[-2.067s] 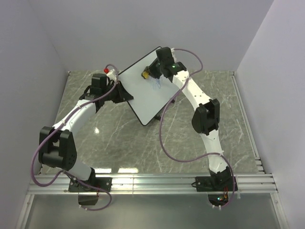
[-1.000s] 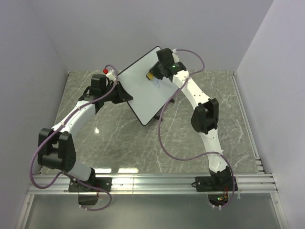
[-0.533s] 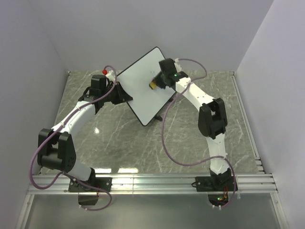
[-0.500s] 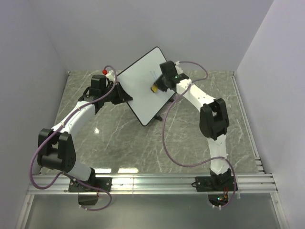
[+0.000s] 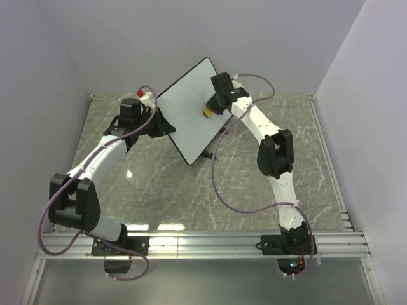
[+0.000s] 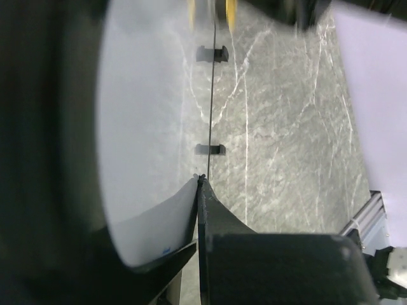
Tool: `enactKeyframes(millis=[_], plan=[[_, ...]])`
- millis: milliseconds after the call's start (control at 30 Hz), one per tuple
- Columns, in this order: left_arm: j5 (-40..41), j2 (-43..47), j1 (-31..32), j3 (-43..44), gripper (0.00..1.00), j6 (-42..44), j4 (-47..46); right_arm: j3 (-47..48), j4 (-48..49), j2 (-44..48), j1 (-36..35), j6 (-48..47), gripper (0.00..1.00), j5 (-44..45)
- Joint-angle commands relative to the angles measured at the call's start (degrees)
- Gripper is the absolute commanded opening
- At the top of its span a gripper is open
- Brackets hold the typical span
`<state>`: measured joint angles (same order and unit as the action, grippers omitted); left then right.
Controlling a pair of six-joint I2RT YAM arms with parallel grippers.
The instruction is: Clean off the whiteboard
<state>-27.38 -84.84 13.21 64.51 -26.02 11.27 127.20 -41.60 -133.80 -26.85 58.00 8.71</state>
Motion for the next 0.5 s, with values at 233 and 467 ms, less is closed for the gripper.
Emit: enactKeyframes(millis=[233,467], plan=[[-8.0,0.6,3.7,-1.7,0.0,4.4,12.6,9.6,22.5,-6.8,-3.4,14.1,0.0,-13.8],[-8.8,0.5,3.8,-2.6,0.0,4.3,12.5,9.6,32.5,-8.8,-3.6,18.6,0.0,-19.9]])
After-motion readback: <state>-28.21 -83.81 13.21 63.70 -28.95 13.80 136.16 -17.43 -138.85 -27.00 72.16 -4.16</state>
